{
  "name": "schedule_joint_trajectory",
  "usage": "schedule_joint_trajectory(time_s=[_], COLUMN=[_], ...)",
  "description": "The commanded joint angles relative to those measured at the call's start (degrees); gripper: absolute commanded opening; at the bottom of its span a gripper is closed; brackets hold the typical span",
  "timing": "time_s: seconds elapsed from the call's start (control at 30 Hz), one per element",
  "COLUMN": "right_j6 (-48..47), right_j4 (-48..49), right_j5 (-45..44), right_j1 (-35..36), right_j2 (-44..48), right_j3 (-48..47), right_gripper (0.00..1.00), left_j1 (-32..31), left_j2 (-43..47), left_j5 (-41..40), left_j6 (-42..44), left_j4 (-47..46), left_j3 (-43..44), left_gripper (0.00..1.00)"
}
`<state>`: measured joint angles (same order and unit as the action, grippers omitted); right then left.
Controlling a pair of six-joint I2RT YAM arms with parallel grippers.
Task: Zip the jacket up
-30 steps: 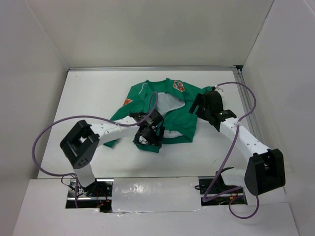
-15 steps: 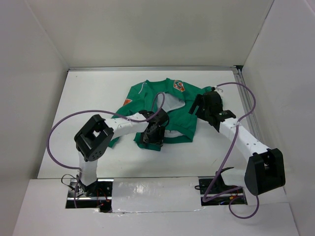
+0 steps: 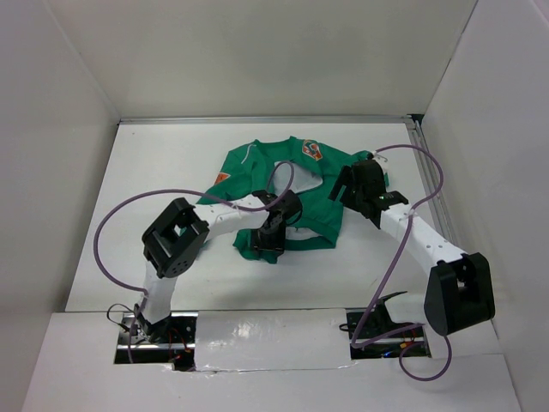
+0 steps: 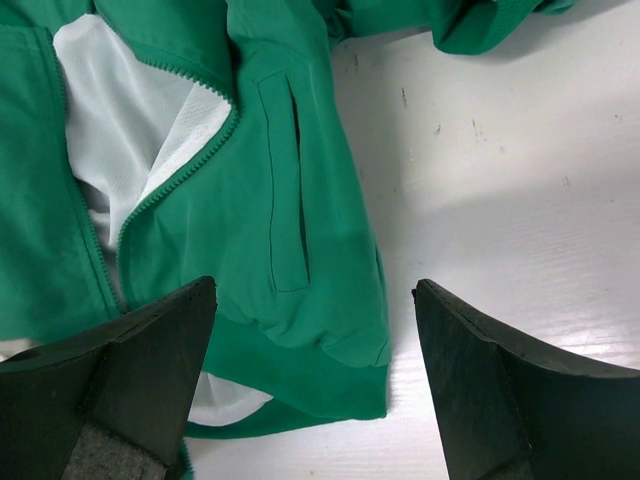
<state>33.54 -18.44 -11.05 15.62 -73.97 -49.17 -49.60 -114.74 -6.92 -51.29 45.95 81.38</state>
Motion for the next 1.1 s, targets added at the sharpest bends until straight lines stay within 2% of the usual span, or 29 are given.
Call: schedule_joint_trajectory(time_s=[0.0,0.1,0.17,0.2,0.23,0.3,0.53,0.7,0.77,0.87,1.07], right_j6=[-0.1,-0.2,-0.3,-0.6,-1.1,-1.4,-2.2,-2.8,-2.5,-0.5,4.3], right_j4=[2.5,2.7,3.0,3.0,3.0,2.4,0.2,0.2,-0.3,-1.9,-4.5], right_j5=[-2.3,-2.7,-2.4,-2.3,-2.2,-2.6,-4.9,-2.5,-0.9,0.9,-3.4], right_j1=[0.6,0.6,0.7,0.8,0.9,1.8,6.4,9.4,10.5,13.4,20.1], right_j2=[0.7,1.0,1.3,1.3,1.6,1.9,4.4,5.9,5.5,3.1,-7.6], right_j3=[-0.1,-0.1,0.0,0.2,0.3,0.6,1.2,1.0,-0.4,-3.7,-9.1], right_gripper=[0.87,0.87,0.87,0.87,0.87,0.87,0.87,0.86,0.87,0.87,0.86], left_j1=[-0.6,-0.7,-0.7,-0.8,-0.8,-0.8,-0.3,-0.2,0.1,0.7,2.2], left_j2=[-4.8,-5.1,-5.8,-5.8,-5.6,-4.2,6.9,19.9,25.4,30.3,32.4], left_j5=[-0.8,-1.0,-0.9,-0.6,-0.1,0.1,3.8,3.4,1.0,-2.8,-5.3], left_j6=[-3.5,-4.3,-3.9,-3.6,-3.6,-3.3,3.6,4.5,3.0,-2.7,-8.7], left_j4=[1.3,0.9,0.7,0.3,0.0,-0.8,-11.1,-15.8,-15.5,-10.4,-6.6], left_j3=[-0.7,-1.9,-2.1,-2.5,-2.6,-3.4,-10.1,-17.3,-19.6,-20.5,-21.2], left_gripper=[0.57,0.42,0.36,0.27,0.10,0.00,0.00,0.00,0.00,0.00,0.00])
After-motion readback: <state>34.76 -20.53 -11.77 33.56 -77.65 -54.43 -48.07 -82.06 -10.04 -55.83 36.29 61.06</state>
